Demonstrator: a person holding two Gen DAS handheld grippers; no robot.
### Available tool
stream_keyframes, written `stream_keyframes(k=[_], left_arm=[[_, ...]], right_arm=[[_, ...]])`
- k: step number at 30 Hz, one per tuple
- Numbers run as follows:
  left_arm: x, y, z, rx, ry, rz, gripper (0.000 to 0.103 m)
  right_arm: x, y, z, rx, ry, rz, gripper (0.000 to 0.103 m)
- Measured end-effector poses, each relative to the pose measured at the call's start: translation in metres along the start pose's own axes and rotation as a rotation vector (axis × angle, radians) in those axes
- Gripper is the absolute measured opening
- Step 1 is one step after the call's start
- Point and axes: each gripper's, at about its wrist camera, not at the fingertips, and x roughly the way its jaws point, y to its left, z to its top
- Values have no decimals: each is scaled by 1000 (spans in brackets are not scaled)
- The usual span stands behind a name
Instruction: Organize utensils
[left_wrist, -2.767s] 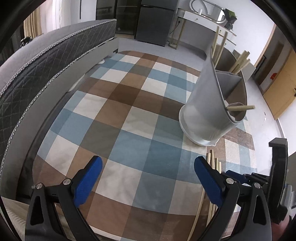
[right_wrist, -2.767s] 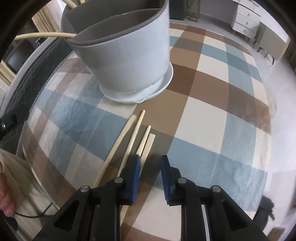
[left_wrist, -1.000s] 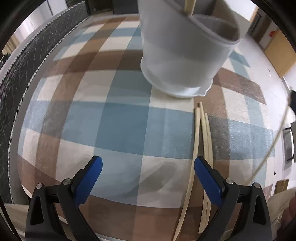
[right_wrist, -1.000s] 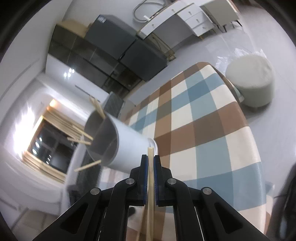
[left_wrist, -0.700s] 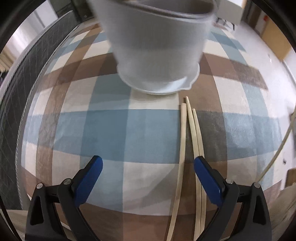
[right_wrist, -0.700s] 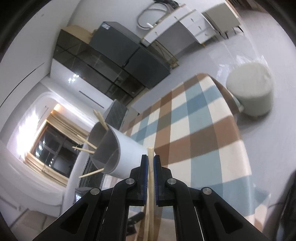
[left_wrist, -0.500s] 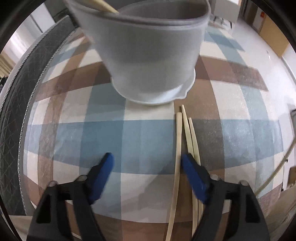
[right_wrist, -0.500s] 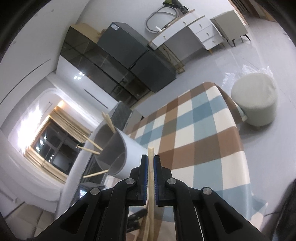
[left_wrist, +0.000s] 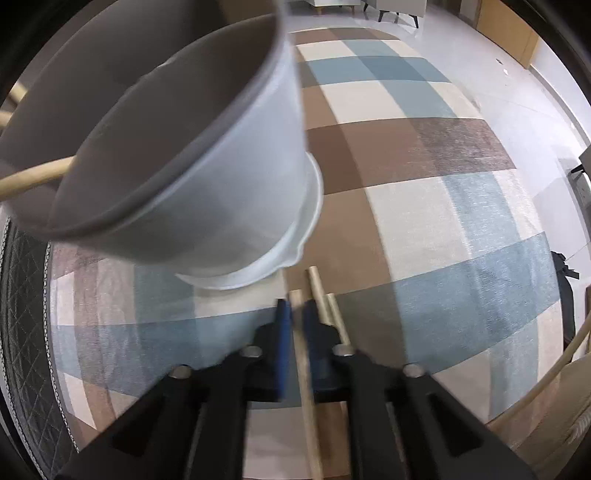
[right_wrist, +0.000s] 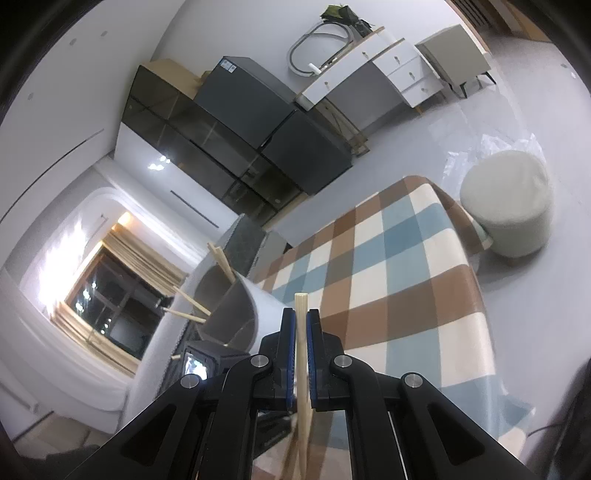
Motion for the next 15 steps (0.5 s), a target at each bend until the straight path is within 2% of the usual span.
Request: stream_keyframes(k=[2,7,15], left_arm=[[0,-1,-2,-14,-10,11,2],[-16,-6,-22,-72,-58,-28,1],[-89,22,-56,-170,-306,-97,1]], right_arm=[[-2,0,1,-5,-2,-10,5],[-1,1,-1,-21,0,-36,5],[-4,23,-12,-120,-17,-60,5]])
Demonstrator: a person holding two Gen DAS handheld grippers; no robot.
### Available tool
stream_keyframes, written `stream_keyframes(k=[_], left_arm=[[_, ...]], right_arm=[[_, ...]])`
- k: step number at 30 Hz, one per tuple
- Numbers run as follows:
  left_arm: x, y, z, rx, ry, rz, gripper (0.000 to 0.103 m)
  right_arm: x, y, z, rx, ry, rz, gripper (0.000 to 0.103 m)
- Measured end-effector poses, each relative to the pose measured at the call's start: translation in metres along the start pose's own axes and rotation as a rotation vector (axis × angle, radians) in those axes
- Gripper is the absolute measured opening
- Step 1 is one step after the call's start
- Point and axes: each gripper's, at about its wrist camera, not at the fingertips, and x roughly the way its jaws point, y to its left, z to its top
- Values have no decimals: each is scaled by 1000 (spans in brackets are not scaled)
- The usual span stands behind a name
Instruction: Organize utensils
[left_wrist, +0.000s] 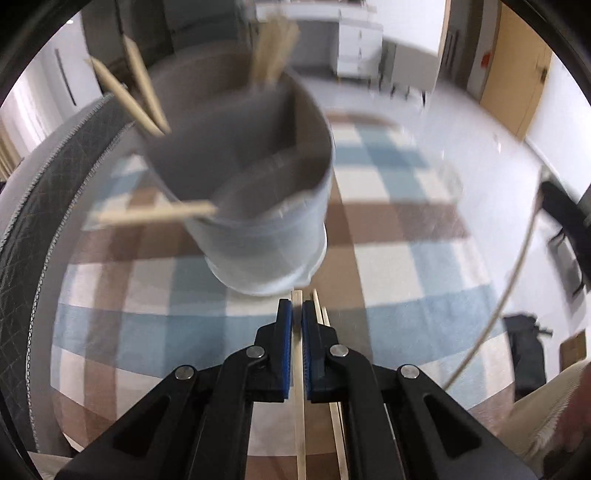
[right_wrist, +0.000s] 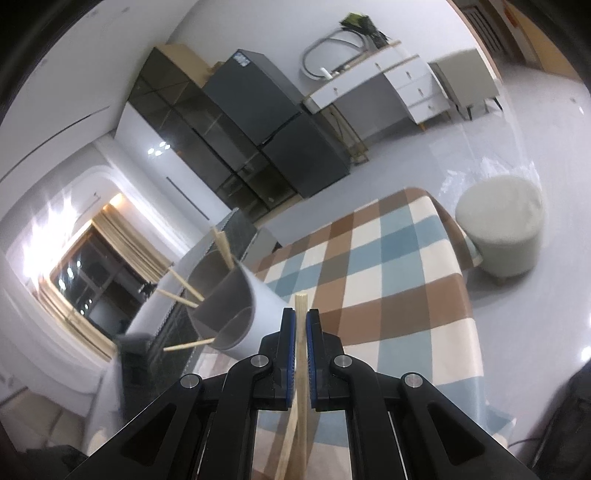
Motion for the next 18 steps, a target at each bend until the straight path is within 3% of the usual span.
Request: stream_keyframes(k=[6,12,18], left_arm=[[-33,5,12,-54,-148,-27,1],[-43,22,15,-113,-195,-67,1],[-53,36,9,-126,-190,-94,1]], right_arm=[[-5,27,-10,-91,-27,-13,5],[-9,47,-24,-151,-37,-31,5],[-9,65,-42,-199,-12,-49,5]])
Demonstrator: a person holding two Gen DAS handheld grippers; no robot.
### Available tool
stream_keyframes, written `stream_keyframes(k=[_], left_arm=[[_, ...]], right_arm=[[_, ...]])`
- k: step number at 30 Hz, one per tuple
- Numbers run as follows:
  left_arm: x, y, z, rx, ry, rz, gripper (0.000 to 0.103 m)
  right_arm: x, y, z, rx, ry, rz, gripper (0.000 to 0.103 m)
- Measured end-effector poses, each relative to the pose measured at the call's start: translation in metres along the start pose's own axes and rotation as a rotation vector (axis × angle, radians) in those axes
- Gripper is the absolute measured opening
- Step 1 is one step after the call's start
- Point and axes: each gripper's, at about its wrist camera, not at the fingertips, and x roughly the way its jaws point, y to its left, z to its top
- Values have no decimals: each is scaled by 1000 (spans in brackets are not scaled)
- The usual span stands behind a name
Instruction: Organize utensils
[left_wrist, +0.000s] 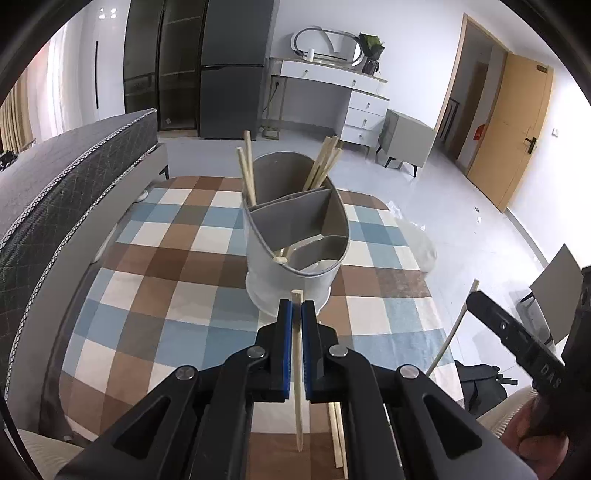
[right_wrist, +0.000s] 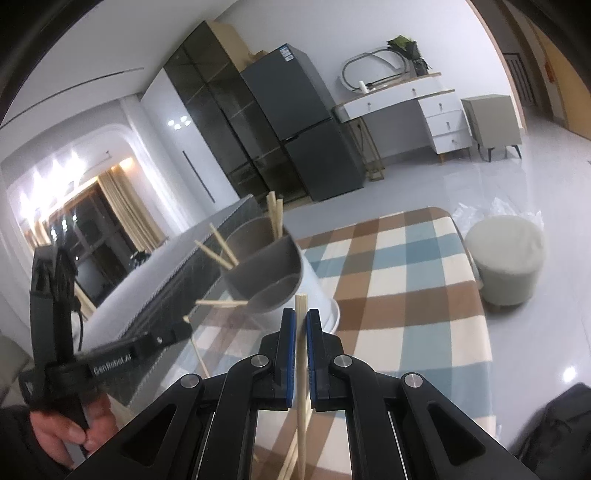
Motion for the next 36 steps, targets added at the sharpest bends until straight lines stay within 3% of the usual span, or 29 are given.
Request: stream_keyframes(k=[14,18,21,24,26,27,32,36], left_arm=[[-9,13,8,8,46,-49,0],[2,28,8,-39,120,-91,0],[26,50,1,-89,240,-36,0],[44,81,-6,-157,279,54,20],[54,106,-10,-235,301,111,50],[58,117,-12,-271,313,121,56],[85,153,-14,-421,358,146,58],[112,161,-10,-451,396,190,58]], right_arm=[[-3,38,2,-113,-21,12,5],[0,34,1,-101,-10,3,5],[1,28,0,-87,-6,0,5],[2,22,-2,-61,5,-2,5],[6,16,-3,-39,12,-2,5],[8,13,-3,-26,15,2,5],[21,4,2,25,24,21,5],[33,2,5,22,38,29,5]])
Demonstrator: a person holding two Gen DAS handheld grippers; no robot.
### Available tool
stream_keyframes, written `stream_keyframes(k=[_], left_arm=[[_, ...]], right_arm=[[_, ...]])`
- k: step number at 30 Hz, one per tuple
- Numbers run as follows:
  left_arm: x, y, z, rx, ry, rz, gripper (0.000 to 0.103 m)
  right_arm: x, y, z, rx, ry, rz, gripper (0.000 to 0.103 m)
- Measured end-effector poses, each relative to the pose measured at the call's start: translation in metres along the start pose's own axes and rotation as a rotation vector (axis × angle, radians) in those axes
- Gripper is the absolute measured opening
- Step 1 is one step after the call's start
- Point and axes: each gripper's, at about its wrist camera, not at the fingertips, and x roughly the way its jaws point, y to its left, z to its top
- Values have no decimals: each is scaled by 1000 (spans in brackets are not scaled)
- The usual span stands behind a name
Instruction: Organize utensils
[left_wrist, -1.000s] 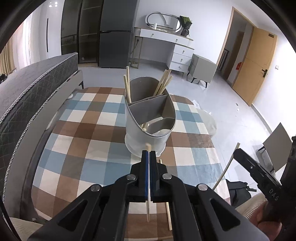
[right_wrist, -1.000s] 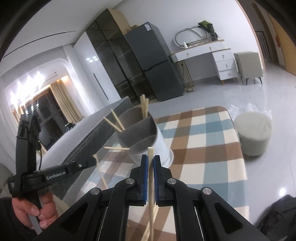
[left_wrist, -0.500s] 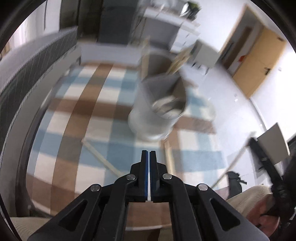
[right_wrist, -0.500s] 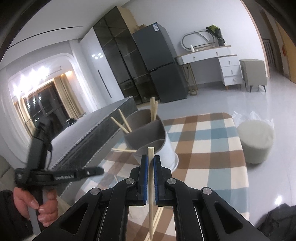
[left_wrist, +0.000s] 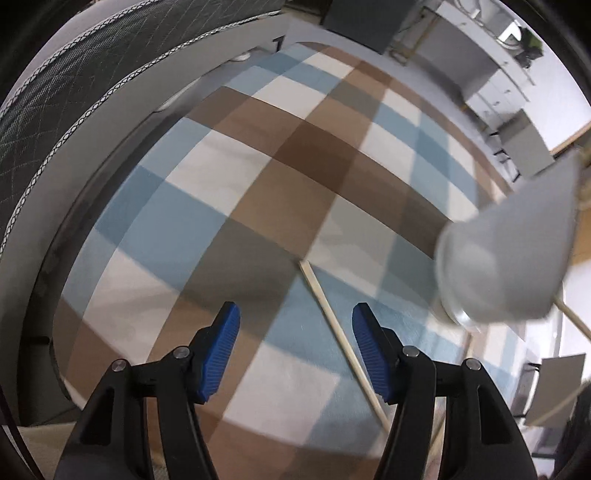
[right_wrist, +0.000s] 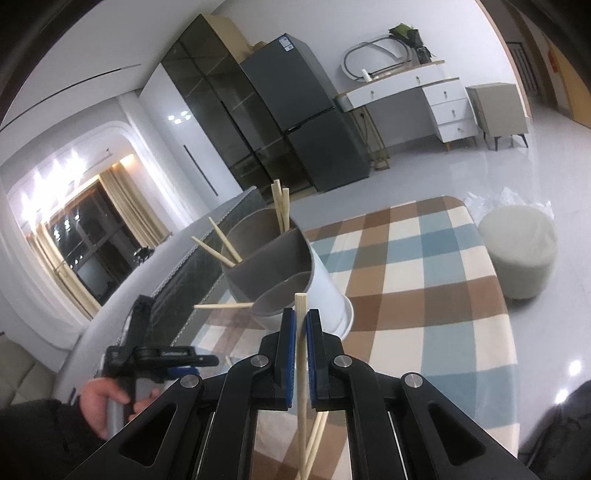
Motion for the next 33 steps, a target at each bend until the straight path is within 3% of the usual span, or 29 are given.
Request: stream_keyframes(k=[4,7,9,11,12,15,18,21,25,33], left_arm=[[21,-15,15,39,32,37,58],[29,-34,16,108,25,130,58],[30,-45,14,156,4,187,49],[26,-51,11,163,-13,174,14],[25,-54,11,161,-15,168,6],[21,-56,8,136,-20,167,2],[13,-53,2,113,-39,140,1],[-13,-57,-5,102,-111,68,1],[-56,-51,-26,127,-214,-27,1],[-109,-56,-53,190,-336,-176,1]], right_arm=[[7,-5,1,0,14,4,5],[10,-10,2,14,27,5,5],[11,-13,3,26,31,6,5],[12,-16,3,40,39,10,5],[12,-16,3,43,40,11,5],[10,-17,3,43,39,12,5],[9,-16,3,35,32,6,5],[5,-13,3,18,23,-3,5],[-2,-4,1,-10,1,-9,5],[-18,21,-6,-92,-39,-16,5]])
